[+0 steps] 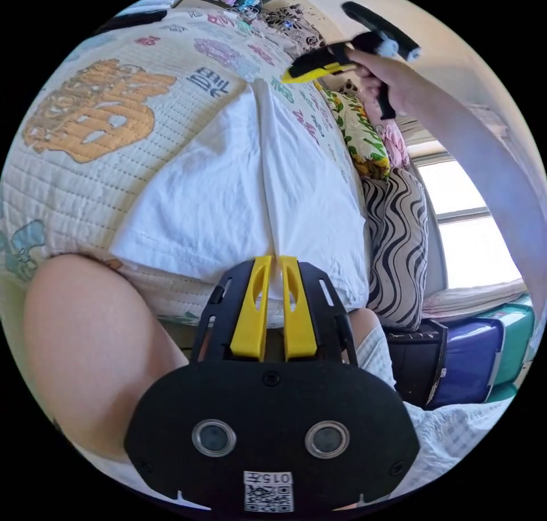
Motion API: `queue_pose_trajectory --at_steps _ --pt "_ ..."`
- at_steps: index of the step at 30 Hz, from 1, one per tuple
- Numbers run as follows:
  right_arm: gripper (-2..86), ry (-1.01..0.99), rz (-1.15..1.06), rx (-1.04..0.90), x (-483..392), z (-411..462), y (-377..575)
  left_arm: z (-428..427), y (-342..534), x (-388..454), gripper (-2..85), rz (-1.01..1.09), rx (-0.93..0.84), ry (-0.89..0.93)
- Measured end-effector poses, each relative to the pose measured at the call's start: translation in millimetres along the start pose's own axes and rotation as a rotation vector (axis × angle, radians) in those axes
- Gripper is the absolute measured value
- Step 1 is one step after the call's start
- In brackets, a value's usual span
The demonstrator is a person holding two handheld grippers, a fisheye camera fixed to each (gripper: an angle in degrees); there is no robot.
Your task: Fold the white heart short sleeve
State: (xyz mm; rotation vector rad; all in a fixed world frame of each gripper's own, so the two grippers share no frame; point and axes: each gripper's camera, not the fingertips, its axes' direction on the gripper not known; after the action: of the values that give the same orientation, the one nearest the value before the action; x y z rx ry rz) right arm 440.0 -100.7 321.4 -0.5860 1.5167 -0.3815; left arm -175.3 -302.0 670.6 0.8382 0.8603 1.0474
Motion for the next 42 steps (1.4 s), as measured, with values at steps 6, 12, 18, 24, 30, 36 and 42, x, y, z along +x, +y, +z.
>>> queue_pose_trajectory --at_steps 6,12,18,24,30,36,42 --pt "0.9 0.011 0.081 0.183 23.4 3.9 159.9 16.3 21.9 40.9 4.7 0.149 0.116 -0.040" --pt "-0.2 -0.219 0.393 0.325 55.7 87.7 366.3 101.4 2.7 126.9 7.2 0.424 -0.054 0.021" --pt "1.3 -0.415 0.734 0.406 34.2 218.0 518.1 252.2 -24.6 262.3 8.0 0.749 -0.280 -0.101" --pt "5.1 -0.653 0.873 0.531 9.6 327.7 572.8 439.2 -23.5 383.6 8.2 0.981 -0.469 -0.336" --pt "5.7 -0.785 0.906 0.655 4.5 397.4 599.6 603.3 -12.6 458.7 7.7 1.033 -0.618 -0.415" --pt "4.9 -0.874 0.935 0.731 -3.4 454.6 624.9 725.1 -13.8 469.5 6.0 0.983 -0.686 -0.580" --pt "0.2 -0.944 0.903 0.768 -10.0 496.4 642.5 778.3 -20.8 459.5 1.4 0.922 -0.721 -0.570"
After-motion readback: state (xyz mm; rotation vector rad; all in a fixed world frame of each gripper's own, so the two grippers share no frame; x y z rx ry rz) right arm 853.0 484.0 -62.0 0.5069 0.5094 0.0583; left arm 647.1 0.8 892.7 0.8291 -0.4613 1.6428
